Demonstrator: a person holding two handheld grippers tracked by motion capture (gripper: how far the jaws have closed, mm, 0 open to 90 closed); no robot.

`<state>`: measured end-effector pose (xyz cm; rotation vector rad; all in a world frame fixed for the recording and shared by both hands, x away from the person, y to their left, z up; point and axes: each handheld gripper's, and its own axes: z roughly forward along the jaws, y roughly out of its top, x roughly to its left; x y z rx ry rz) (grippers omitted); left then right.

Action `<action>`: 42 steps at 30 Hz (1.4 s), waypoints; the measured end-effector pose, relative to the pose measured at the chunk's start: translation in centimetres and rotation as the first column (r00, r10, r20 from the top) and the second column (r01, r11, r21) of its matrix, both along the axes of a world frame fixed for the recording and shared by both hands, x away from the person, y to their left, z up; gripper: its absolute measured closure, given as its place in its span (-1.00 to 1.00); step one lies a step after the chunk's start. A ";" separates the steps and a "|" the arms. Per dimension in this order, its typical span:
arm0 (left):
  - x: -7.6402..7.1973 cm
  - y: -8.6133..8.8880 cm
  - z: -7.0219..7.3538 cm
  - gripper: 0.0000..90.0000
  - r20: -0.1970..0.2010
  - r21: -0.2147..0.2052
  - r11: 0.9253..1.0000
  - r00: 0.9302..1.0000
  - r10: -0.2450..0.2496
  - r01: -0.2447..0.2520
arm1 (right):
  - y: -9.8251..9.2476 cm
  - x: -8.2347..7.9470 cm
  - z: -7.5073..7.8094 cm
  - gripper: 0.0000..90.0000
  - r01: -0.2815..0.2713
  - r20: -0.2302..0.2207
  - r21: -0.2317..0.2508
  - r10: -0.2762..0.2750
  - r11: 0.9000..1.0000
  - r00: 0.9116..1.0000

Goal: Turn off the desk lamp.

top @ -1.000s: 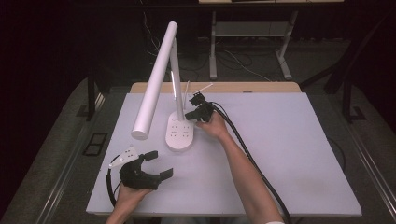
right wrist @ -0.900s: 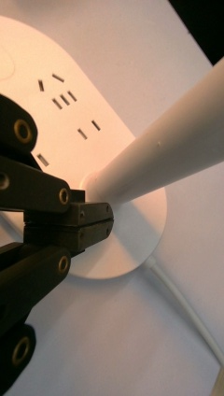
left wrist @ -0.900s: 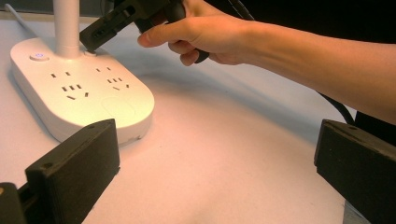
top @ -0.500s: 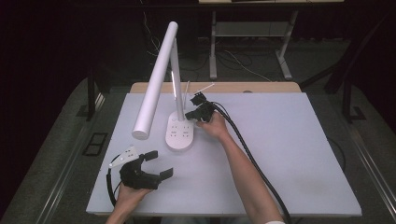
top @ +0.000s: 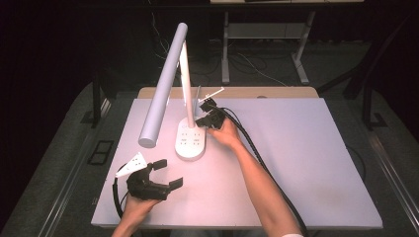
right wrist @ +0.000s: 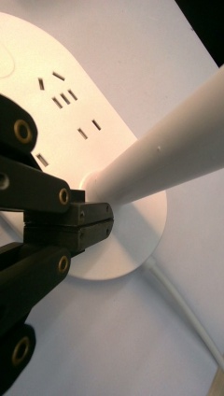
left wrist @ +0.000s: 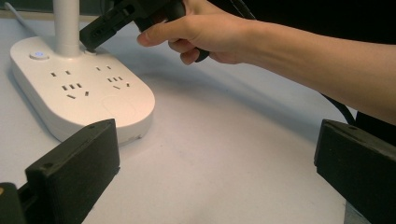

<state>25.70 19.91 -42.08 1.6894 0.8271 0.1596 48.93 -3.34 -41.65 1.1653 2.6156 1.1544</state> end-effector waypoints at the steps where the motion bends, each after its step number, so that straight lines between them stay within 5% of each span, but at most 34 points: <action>1: 0.0 0.0 0.0 -1.00 0.000 0.000 1.000 1.000 0.000 0.000 | 0.0 0.0 0.0 1.00 0.000 0.000 0.000 0.000 1.000 1.000; 23: 0.0 0.0 0.0 -1.00 0.001 0.003 1.000 1.000 -0.001 0.001 | 0.0 -0.5 -0.1 1.00 0.022 0.039 -0.011 -0.022 1.000 0.999; 34: 0.0 0.0 0.0 -1.00 -0.001 -0.001 1.000 1.000 0.001 -0.001 | -0.8 -0.9 1.6 0.99 0.028 0.045 0.057 -0.031 0.998 0.999; 36: 0.0 0.0 0.0 -1.00 0.002 -0.006 1.000 1.000 0.000 0.000 | -1.0 -1.1 2.2 0.54 0.052 0.055 0.055 -0.055 0.997 0.997; 39: -0.1 0.0 0.0 -1.00 -0.002 -0.028 1.000 1.000 0.002 -0.002 | -1.3 -1.3 2.8 0.56 0.059 0.087 0.032 -0.062 0.998 0.994; 42: 0.0 0.0 0.0 -1.00 -0.004 -0.022 1.000 1.000 0.002 -0.003 | -2.2 -1.7 4.1 0.34 0.060 0.098 0.045 -0.065 0.997 0.993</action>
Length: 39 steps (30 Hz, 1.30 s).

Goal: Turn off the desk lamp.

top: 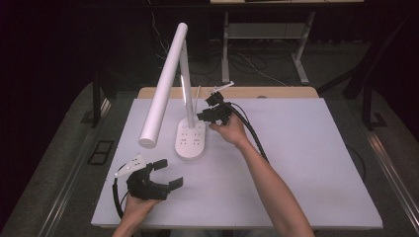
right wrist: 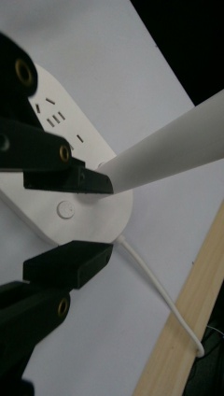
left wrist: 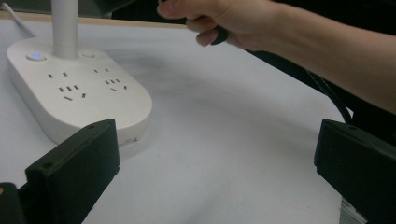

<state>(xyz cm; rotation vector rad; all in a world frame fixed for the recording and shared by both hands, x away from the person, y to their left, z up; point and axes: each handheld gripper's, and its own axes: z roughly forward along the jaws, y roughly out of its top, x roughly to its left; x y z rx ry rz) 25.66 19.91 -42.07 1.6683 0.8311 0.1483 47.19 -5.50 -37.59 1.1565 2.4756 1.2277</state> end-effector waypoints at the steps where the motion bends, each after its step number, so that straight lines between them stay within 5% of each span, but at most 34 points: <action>1: 0.0 0.1 0.0 -1.00 0.001 0.003 1.000 1.000 0.001 -0.001 | -0.2 -0.1 0.3 0.28 0.003 0.003 0.004 -0.003 1.000 1.000; 9: 0.0 0.0 0.0 -1.00 0.001 0.003 1.000 1.000 0.005 -0.005 | -2.5 -0.8 2.2 -0.25 0.033 0.031 0.023 -0.034 0.999 0.999; 15: 0.1 0.0 -0.1 -1.00 -0.002 0.010 1.000 1.000 0.003 -0.003 | -4.9 -1.9 3.4 -0.98 0.042 0.025 0.036 -0.043 0.998 0.999; 24: 0.1 -0.1 -0.1 -1.00 -0.006 0.007 1.000 1.000 0.008 -0.008 | -7.9 -3.9 4.2 -0.98 0.038 0.037 0.086 -0.041 0.996 0.998; 39: 0.1 -0.2 -0.1 -1.00 -0.008 0.010 1.000 1.000 0.004 -0.004 | -13.1 -9.0 4.9 -0.98 0.015 0.071 0.087 -0.021 0.996 0.997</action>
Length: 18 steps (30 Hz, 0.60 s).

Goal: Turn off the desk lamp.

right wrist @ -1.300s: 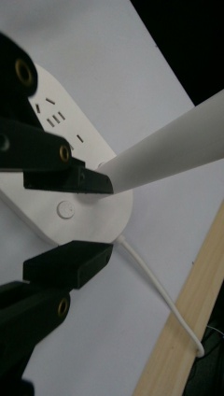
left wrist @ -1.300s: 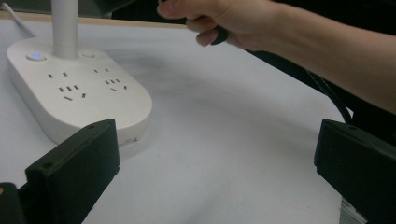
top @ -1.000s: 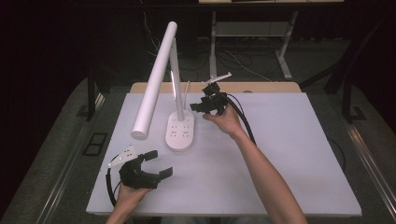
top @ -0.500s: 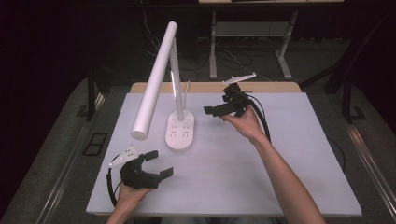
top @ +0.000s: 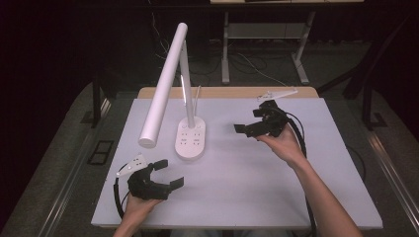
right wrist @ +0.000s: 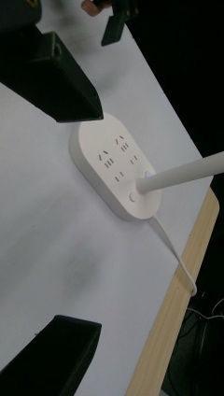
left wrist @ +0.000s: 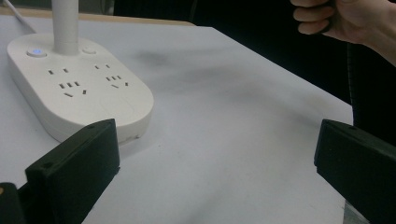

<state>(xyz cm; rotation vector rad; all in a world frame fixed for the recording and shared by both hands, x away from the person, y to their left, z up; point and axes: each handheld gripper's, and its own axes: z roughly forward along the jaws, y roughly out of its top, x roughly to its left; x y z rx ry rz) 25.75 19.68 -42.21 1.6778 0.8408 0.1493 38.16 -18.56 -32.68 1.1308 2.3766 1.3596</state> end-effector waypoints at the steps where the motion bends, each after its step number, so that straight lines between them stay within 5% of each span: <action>1: 0.0 0.0 0.0 -1.00 0.001 0.002 1.000 1.000 0.001 -0.001 | -0.5 -0.4 0.1 -0.98 0.002 0.003 0.003 -0.002 1.000 1.000; 18: 0.1 -0.2 -0.1 -1.00 -0.004 0.009 1.000 1.000 0.000 0.000 | -6.6 -6.6 -2.2 -0.98 0.044 0.000 0.064 -0.044 0.997 0.999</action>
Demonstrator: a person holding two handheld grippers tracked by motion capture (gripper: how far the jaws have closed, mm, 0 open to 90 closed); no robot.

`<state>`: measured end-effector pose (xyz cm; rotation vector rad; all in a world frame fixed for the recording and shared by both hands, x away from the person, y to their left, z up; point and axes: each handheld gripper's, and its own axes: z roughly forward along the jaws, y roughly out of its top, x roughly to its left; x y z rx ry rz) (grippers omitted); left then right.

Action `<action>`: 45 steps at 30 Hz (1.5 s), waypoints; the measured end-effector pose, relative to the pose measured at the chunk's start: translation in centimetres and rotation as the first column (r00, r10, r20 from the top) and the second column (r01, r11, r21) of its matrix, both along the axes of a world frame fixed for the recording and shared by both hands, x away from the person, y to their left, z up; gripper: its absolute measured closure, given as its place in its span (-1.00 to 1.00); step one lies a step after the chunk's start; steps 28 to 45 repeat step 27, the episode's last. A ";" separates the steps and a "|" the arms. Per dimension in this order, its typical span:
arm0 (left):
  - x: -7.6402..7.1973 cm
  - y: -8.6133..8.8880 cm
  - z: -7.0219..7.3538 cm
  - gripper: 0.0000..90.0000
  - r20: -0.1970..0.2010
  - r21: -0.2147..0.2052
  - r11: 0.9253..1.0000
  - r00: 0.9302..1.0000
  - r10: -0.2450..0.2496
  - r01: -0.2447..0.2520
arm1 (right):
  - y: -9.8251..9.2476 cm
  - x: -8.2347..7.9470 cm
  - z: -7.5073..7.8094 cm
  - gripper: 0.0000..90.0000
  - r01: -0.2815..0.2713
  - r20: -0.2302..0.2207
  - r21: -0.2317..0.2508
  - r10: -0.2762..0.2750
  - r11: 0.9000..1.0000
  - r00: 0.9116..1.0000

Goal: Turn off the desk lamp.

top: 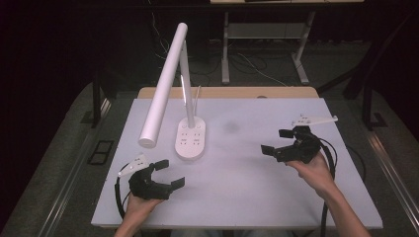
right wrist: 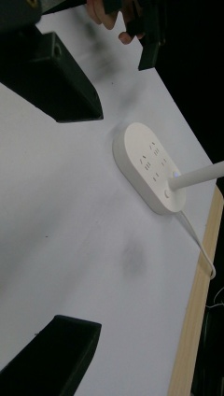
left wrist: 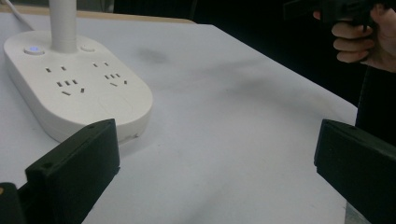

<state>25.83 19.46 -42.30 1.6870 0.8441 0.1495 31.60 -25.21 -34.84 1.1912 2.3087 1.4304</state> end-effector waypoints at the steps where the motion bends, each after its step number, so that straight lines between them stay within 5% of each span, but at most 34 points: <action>1: 0.0 0.0 0.0 -1.00 0.000 0.001 1.000 1.000 0.000 0.000 | -0.3 -0.3 -0.2 -0.98 0.005 -0.003 0.004 -0.005 1.000 1.000; 11: 0.0 -0.1 -0.1 -1.00 -0.005 0.005 1.000 1.000 0.000 0.000 | -3.4 -3.7 -2.4 -0.98 0.070 0.000 0.028 -0.070 0.997 0.998; 16: 0.1 -0.1 -0.1 -1.00 -0.004 0.013 1.000 1.000 0.001 -0.001 | -4.7 -5.5 -4.6 -0.98 0.104 -0.003 0.046 -0.104 0.994 0.995; 26: 0.2 -0.2 -0.2 -1.00 -0.011 0.018 1.000 1.000 -0.002 0.002 | -5.5 -7.4 -6.9 -0.98 0.130 -0.013 0.041 -0.130 0.991 0.991; 45: 0.3 -0.2 -0.2 -1.00 -0.011 0.022 1.000 1.000 -0.004 0.004 | -5.5 -7.6 -7.1 -0.98 0.132 -0.018 0.041 -0.131 0.990 0.991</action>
